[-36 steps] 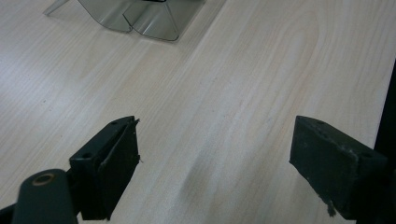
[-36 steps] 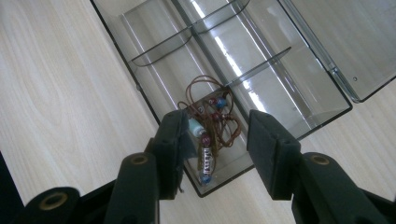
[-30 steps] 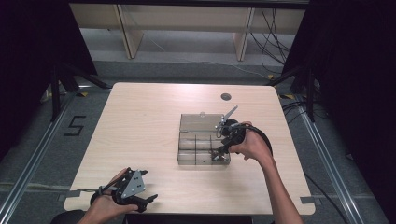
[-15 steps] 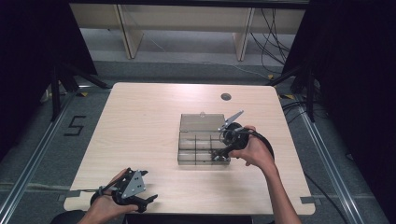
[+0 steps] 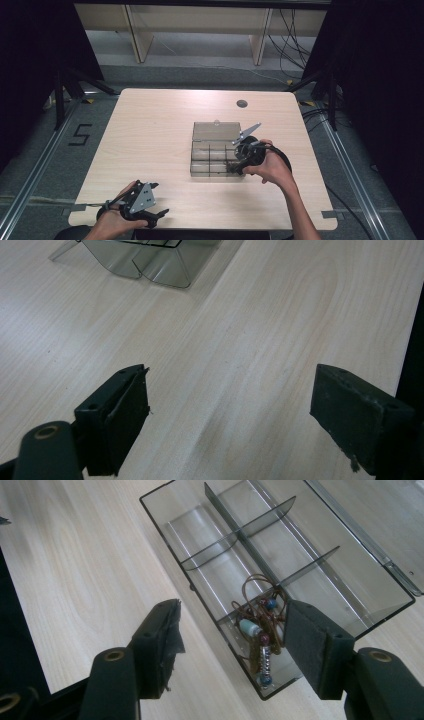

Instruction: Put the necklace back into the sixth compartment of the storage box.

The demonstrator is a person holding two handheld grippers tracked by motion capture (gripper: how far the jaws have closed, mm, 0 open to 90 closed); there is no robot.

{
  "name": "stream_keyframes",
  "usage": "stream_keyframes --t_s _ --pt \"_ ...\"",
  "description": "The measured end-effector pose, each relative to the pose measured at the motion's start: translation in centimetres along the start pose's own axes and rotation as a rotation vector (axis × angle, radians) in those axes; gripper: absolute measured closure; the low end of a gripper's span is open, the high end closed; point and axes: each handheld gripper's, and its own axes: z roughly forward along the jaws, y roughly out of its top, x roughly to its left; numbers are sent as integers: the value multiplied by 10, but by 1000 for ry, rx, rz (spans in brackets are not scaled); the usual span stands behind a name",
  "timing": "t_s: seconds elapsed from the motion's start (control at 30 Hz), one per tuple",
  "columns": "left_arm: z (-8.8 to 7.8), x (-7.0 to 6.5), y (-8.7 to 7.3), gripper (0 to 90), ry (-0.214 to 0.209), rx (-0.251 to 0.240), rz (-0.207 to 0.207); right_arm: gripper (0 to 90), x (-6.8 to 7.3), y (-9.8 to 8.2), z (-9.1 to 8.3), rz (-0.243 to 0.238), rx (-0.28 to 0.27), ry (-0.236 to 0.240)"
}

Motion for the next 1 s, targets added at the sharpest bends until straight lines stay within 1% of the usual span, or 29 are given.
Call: stream_keyframes --t_s 0.03,0.07,0.1,0.13,0.17,0.2,0.23,0.27,0.3,0.4,0.43,0.47,0.5,0.53,0.57,0.6,0.63,0.67,0.7,0.73,0.77,0.8,0.83,0.87,0.97,1.0 --pt "1 0 0 150 3 -3 -2 401 1 0 0 3 0 4" --pt "-1 2 0 150 17 15 27 399 2 0 0 7 3 11" --pt "-1 2 0 150 16 14 21 391 2 0 0 -2 0 8" --pt "-1 1 -1 150 19 12 9 384 4 -1 0 11 6 12" --pt "-1 0 -1 150 8 -3 -7 382 6 -1 0 11 4 20" --pt "-1 0 -1 150 9 -6 -8 381 6 -1 0 -6 3 10" --pt "-2 1 -1 150 5 -2 1 381 7 -1 0 -8 4 12" --pt "-2 1 0 150 19 4 8 379 8 -1 1 -11 3 16" --pt "-2 1 0 150 7 0 7 377 9 -1 0 -8 6 17" --pt "-2 1 0 150 9 2 4 369 13 -1 1 -9 11 19" --pt "-2 0 0 150 1 -5 -4 366 13 -2 1 -11 10 19" --pt "-1 0 0 150 -3 -5 -5 365 15 -3 2 4 21 25" --pt "-1 0 0 150 2 -6 -5 361 16 -3 2 7 23 27" --pt "-1 1 0 150 18 11 14 355 15 -4 2 -9 12 24" --pt "-1 1 0 150 15 9 12 348 16 -5 2 6 15 23" --pt "-1 0 0 150 5 -1 -5 343 16 -5 2 -1 13 19" --pt "-1 0 0 150 0 -5 -3 342 16 -6 2 3 13 19" --pt "-1 0 0 150 2 -12 -16 342 17 -7 2 0 12 21" --pt "-1 1 0 150 5 -8 -8 336 17 -7 2 1 6 26" --pt "-2 2 0 150 13 -5 -5 326 18 -8 1 24 15 26" --pt "-1 2 -1 150 9 -12 -19 315 18 -8 2 19 5 23" --pt "-2 4 -1 150 19 7 -4 306 18 -8 2 6 5 16" --pt "-1 4 -2 150 12 -8 -18 299 19 -8 2 11 8 13" --pt "-1 4 -2 150 24 -8 -21 297 20 -8 1 28 12 6" --pt "-2 4 -1 150 17 -16 -28 292 22 -8 -1 32 5 12" --pt "-2 4 -1 150 18 -13 -26 284 22 -8 -2 36 6 -1"
